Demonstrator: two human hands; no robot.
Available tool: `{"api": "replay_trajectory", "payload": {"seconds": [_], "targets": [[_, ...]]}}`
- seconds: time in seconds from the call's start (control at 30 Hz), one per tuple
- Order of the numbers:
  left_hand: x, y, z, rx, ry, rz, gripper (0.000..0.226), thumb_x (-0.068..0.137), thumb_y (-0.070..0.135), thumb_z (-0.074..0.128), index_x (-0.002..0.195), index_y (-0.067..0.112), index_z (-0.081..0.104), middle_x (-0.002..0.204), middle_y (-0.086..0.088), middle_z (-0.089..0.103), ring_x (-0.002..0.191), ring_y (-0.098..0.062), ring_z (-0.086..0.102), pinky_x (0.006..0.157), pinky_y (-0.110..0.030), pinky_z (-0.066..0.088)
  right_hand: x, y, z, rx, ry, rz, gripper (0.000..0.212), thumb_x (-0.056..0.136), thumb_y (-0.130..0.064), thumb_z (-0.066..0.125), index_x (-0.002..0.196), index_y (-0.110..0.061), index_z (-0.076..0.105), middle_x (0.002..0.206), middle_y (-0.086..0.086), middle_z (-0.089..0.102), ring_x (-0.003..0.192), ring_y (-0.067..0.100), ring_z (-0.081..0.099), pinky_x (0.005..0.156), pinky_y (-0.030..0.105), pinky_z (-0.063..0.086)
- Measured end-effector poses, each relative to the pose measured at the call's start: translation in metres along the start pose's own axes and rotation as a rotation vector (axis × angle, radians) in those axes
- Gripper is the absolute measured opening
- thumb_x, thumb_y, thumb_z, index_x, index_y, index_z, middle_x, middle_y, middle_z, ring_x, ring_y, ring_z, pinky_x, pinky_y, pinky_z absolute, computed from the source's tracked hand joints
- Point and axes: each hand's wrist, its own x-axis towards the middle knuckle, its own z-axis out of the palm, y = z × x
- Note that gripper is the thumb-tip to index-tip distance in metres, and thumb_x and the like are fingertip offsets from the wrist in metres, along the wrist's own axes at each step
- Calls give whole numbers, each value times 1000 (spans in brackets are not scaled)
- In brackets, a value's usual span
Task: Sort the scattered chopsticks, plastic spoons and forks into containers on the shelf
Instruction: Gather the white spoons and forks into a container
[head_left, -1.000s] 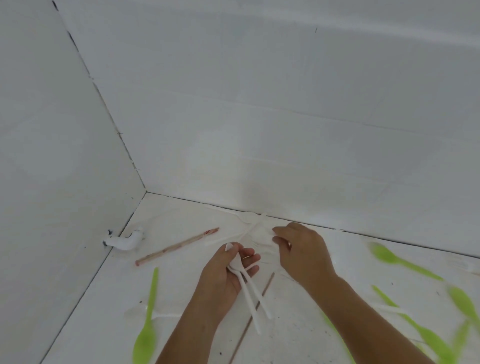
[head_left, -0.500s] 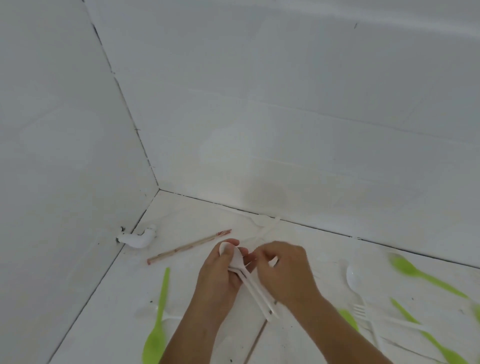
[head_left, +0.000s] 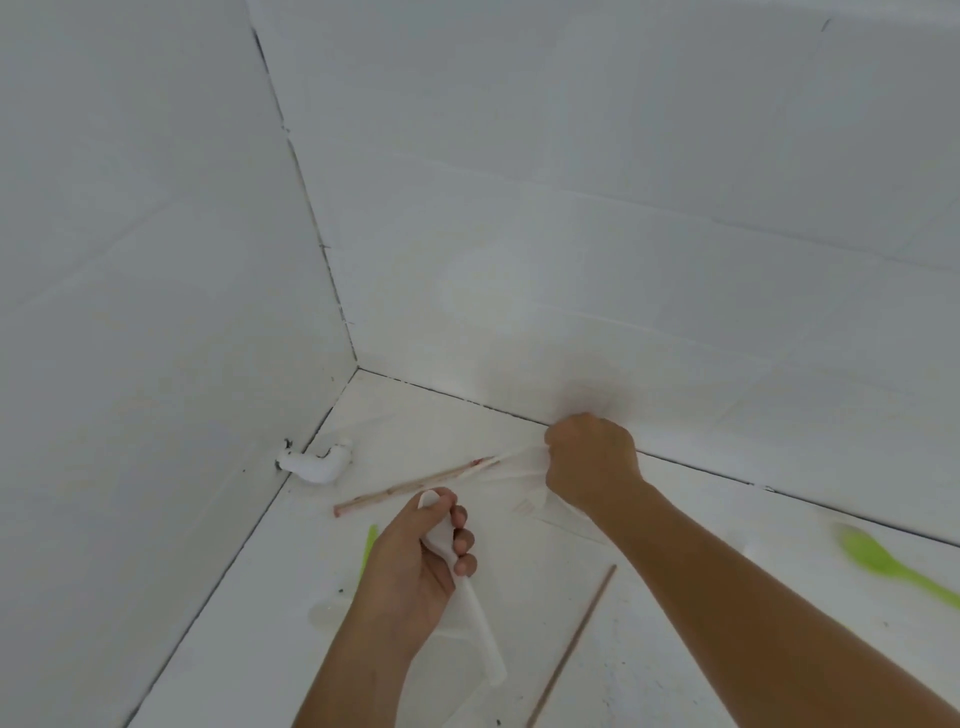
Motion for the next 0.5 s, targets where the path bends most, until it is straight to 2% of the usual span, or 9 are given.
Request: {"api": "replay_trajectory", "payload": {"seconds": [0.1,0.17,0.2,0.27,0.33,0.4,0.43,0.5], "targets": [[-11,-2,-4,-9,-21,-81,7,91,9,57,98,6,58,78,-13,53,56,-22,47,42,-29,39,-27,6,3,347,314,47,21,83,-9,64,91,-21,80,88,-5,75,83,21,69,72,31,54],[-15,-5,-6,-10,-40,-138,13,91,14,57,101,4,57,79,-14,52,58,-24,47,46,-31,41,-55,3,-8,664,448,45,22,80,-8,68,89,-22,82,81,-14,75,71,8,64,71,24,54],[-15,-8,-8,-15,-51,-161,16,92,17,58,102,4,58,79,-14,52,60,-25,48,48,-32,43,-69,-3,-17,815,410,33,21,81,-8,69,88,-23,82,78,-16,74,67,7,63,69,19,52],[-17,-14,-5,-28,-70,-186,23,95,22,59,105,1,60,84,-16,56,70,-30,54,57,-38,52,-93,-20,-30,1044,189,-13,21,87,-6,72,85,-23,83,75,-14,74,67,7,66,65,17,51],[-20,-20,0,-49,-105,-187,39,103,27,53,113,-8,66,109,-23,67,96,-39,65,83,-48,60,-111,-39,-26,1045,36,-97,23,88,-3,70,80,-21,82,74,-14,75,68,2,68,66,17,54],[-26,-25,1,-75,-128,-184,52,108,32,44,127,-13,64,131,-29,64,122,-41,64,107,-49,50,-119,-52,-14,899,89,-167,22,85,-6,66,82,-23,79,76,-16,73,72,1,68,69,23,56],[-29,-28,0,-82,-128,-183,55,109,34,42,131,-11,62,134,-30,63,127,-40,61,113,-49,45,-122,-56,-8,814,114,-193,21,84,-9,61,86,-25,76,74,-15,71,71,3,66,67,24,54],[-34,-31,-5,-81,-131,-174,55,108,38,43,133,-8,61,134,-29,63,126,-39,61,111,-49,44,-126,-57,-2,708,54,-222,23,86,-12,53,102,-27,59,68,-13,60,64,8,59,60,26,48]]}}
